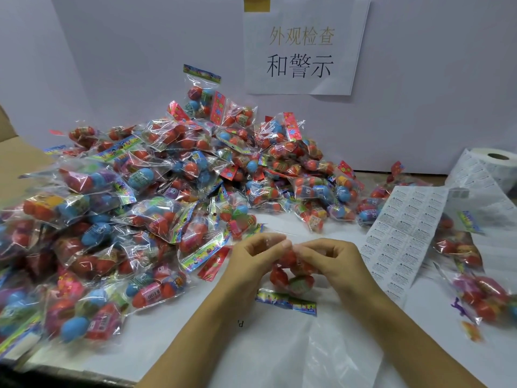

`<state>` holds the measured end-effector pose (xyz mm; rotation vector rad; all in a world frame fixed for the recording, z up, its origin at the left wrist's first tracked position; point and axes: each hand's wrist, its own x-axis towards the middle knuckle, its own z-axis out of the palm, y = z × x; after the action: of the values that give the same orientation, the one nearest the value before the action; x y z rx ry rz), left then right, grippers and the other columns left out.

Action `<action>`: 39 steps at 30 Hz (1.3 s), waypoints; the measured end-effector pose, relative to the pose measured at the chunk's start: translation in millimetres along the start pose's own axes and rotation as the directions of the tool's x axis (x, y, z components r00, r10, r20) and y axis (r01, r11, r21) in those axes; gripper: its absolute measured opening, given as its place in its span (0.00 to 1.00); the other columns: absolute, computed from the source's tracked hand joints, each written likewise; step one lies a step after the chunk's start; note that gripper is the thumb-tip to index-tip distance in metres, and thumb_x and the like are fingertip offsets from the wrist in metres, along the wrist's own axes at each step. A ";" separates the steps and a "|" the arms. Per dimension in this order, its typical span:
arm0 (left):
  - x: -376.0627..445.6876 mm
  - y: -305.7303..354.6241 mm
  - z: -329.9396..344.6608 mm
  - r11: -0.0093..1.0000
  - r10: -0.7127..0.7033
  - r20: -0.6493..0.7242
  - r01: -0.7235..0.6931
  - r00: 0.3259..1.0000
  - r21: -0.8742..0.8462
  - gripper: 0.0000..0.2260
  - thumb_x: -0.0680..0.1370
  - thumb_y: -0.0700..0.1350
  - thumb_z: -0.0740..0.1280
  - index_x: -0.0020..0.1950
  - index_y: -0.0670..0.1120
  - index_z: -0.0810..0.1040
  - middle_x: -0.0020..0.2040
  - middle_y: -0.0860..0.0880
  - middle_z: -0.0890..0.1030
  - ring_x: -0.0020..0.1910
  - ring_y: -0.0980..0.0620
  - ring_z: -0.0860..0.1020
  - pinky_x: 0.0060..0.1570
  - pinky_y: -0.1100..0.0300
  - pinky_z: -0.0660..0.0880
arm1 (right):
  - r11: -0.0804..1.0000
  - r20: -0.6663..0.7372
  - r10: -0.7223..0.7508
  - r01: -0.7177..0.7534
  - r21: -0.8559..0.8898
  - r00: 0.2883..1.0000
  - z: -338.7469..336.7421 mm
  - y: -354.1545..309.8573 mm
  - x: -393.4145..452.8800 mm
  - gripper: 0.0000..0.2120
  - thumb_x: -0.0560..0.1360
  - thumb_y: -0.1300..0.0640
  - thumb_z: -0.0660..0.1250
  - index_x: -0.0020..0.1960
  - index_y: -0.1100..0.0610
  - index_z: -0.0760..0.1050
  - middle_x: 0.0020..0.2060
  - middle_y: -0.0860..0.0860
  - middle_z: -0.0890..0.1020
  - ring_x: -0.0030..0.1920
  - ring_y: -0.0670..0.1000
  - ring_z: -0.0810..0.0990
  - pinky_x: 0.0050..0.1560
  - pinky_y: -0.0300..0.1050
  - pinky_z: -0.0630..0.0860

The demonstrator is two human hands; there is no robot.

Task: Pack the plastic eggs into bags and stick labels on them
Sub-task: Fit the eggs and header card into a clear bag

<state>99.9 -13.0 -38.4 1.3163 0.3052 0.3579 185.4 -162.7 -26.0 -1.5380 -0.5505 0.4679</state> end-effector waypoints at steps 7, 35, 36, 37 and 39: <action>0.9 2.0 -4.5 1.000 -0.003 0.005 0.003 1.000 -0.031 0.14 0.65 0.49 0.81 0.44 0.40 0.88 0.43 0.38 0.86 0.43 0.45 0.85 0.45 0.58 0.82 | 0.999 0.016 -0.037 0.037 0.008 0.999 -3.5 -1.0 3.0 0.14 0.64 0.49 0.78 0.42 0.59 0.87 0.39 0.59 0.87 0.42 0.59 0.87 0.44 0.46 0.83; 3.0 13.3 -5.2 0.975 -0.052 -0.191 0.008 0.980 -0.223 0.13 0.74 0.54 0.70 0.46 0.47 0.89 0.48 0.47 0.88 0.44 0.54 0.86 0.39 0.62 0.80 | 0.922 -0.272 -0.312 0.221 -0.318 0.910 -9.0 12.4 7.7 0.05 0.80 0.54 0.68 0.53 0.49 0.82 0.52 0.43 0.82 0.50 0.42 0.82 0.46 0.46 0.82; 2.3 13.4 -3.8 0.973 -0.019 -0.191 -0.026 0.981 -0.230 0.13 0.72 0.54 0.72 0.46 0.46 0.89 0.48 0.46 0.88 0.44 0.53 0.86 0.39 0.63 0.80 | 0.912 -0.259 -0.342 0.253 -0.323 0.903 -6.7 12.6 6.1 0.05 0.79 0.54 0.69 0.53 0.49 0.82 0.50 0.42 0.82 0.49 0.43 0.82 0.46 0.49 0.82; 1.9 12.6 -2.0 0.974 0.015 -0.179 -0.055 0.984 -0.219 0.13 0.70 0.54 0.74 0.45 0.45 0.89 0.47 0.46 0.87 0.44 0.53 0.86 0.39 0.64 0.80 | 0.915 -0.224 -0.343 0.270 -0.299 0.912 -3.5 12.2 4.3 0.06 0.77 0.53 0.70 0.53 0.48 0.83 0.49 0.41 0.83 0.49 0.44 0.82 0.46 0.49 0.82; 2.2 9.7 0.3 0.983 0.061 -0.125 -0.081 0.990 -0.164 0.13 0.70 0.54 0.75 0.46 0.45 0.89 0.50 0.45 0.87 0.47 0.53 0.85 0.42 0.65 0.79 | 0.935 -0.112 -0.297 0.265 -0.237 0.948 3.7 11.0 1.4 0.11 0.74 0.47 0.71 0.55 0.46 0.82 0.50 0.39 0.84 0.51 0.43 0.83 0.47 0.43 0.81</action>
<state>101.2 -10.3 -28.9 1.1429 0.3214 0.5137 184.9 -159.0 -37.1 -1.6547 -0.7138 0.0730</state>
